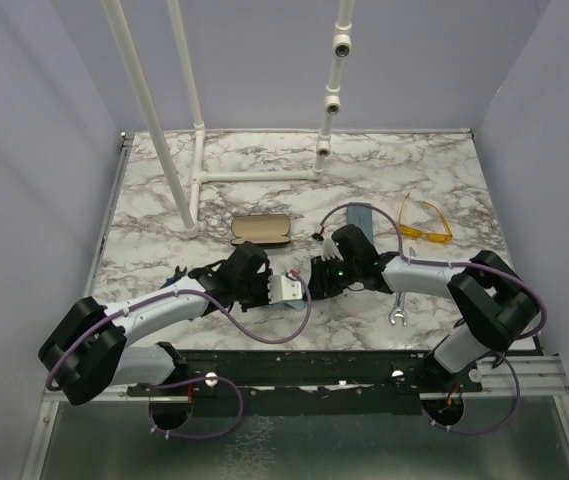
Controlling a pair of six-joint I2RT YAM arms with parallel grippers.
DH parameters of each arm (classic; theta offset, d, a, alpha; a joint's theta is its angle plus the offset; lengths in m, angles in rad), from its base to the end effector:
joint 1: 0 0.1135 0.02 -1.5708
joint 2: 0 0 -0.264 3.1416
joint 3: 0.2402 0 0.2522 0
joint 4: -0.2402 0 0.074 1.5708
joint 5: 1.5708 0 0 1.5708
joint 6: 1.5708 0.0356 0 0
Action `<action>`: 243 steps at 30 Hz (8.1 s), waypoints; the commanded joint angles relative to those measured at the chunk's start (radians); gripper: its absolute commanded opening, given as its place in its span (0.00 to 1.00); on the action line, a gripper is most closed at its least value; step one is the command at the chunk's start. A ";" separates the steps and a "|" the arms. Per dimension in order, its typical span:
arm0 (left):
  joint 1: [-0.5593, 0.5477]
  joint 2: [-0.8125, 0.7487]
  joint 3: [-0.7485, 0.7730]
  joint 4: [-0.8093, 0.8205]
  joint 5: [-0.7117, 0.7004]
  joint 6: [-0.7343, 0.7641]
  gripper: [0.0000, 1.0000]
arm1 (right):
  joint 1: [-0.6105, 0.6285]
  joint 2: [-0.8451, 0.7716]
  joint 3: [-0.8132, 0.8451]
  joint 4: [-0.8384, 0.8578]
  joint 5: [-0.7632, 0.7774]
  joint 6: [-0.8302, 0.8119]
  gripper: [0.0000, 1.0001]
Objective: Organize the sunglasses
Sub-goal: Fold the glasses cleaning cloth at the center of the board.
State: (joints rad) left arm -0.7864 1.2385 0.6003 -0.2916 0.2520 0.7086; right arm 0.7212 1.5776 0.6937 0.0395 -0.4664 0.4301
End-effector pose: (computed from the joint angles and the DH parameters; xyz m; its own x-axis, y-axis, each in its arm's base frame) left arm 0.1571 -0.1699 0.1784 0.0847 0.8072 -0.5841 0.9689 0.0701 0.2374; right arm 0.2101 0.2060 0.1470 -0.8497 -0.2512 -0.4635 -0.5058 0.6363 0.5825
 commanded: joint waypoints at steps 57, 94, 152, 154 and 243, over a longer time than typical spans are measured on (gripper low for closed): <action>-0.022 -0.066 0.070 0.026 0.134 -0.281 0.00 | 0.406 0.319 -0.526 1.699 0.733 -0.743 0.44; -0.022 -0.082 0.048 0.039 0.132 -0.262 0.00 | 0.405 0.218 -0.491 1.628 0.713 -0.871 0.20; -0.135 -0.157 0.070 -0.352 -0.056 0.201 0.00 | 0.313 -0.228 -0.151 0.229 0.201 -0.751 0.00; -0.136 -0.158 0.067 -0.367 -0.041 0.199 0.00 | 0.325 -0.229 -0.152 0.207 0.173 -0.723 0.00; 0.098 0.286 0.319 -0.639 0.091 0.066 0.00 | 0.274 -0.349 -0.395 0.518 0.259 -0.391 0.41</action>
State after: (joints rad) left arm -0.6888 1.5093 0.8841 -0.9268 0.2562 0.8108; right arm 0.9760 1.2747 0.3058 0.5510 -0.2989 0.0036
